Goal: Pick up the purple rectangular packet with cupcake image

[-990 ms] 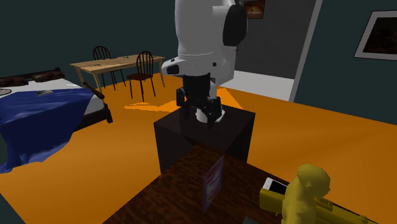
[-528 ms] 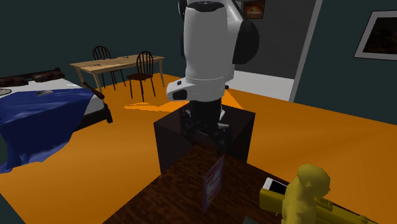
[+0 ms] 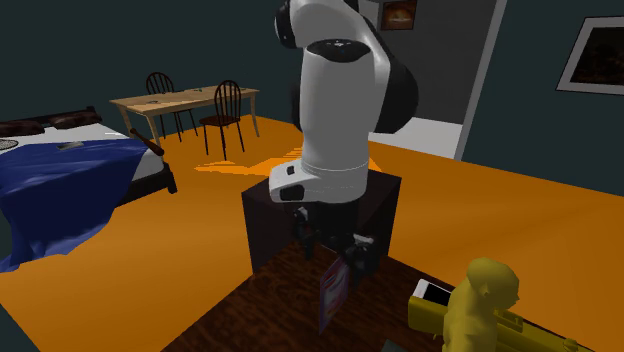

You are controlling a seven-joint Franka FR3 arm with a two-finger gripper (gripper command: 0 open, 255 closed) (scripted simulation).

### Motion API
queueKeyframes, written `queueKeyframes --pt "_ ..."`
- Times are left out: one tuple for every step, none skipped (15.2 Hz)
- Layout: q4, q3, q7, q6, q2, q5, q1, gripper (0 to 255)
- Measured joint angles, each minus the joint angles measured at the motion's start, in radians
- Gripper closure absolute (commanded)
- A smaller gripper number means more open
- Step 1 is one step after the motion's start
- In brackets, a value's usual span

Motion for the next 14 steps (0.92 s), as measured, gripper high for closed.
queueKeyframes --pt "-0.003 -0.001 0.003 0.010 0.008 -0.004 0.002 0" --pt "-0.013 -0.002 0.006 0.022 0.010 -0.006 0.003 0" --pt "-0.015 -0.003 0.007 0.030 0.015 -0.008 0.003 0" --pt "-0.020 -0.004 0.007 0.037 0.018 -0.009 0.003 255" --pt "-0.023 -0.005 0.007 0.041 0.019 -0.010 0.003 255" --pt "-0.025 -0.005 0.007 0.043 0.019 -0.010 0.003 255" --pt "-0.026 -0.005 0.007 0.044 0.019 -0.010 0.003 255" --pt "-0.026 -0.005 0.007 0.045 0.019 -0.010 0.003 255" --pt "-0.026 -0.005 0.007 0.045 0.019 -0.010 0.002 255" --pt "-0.026 -0.005 0.007 0.046 0.019 -0.010 0.002 255" --pt "-0.027 -0.005 0.007 0.046 0.019 -0.010 0.002 255" --pt "-0.027 -0.005 0.007 0.046 0.019 -0.010 0.002 255" --pt "-0.026 -0.005 0.007 0.046 0.019 -0.010 0.003 255" --pt "-0.025 -0.005 0.008 0.044 0.020 -0.011 0.003 255"
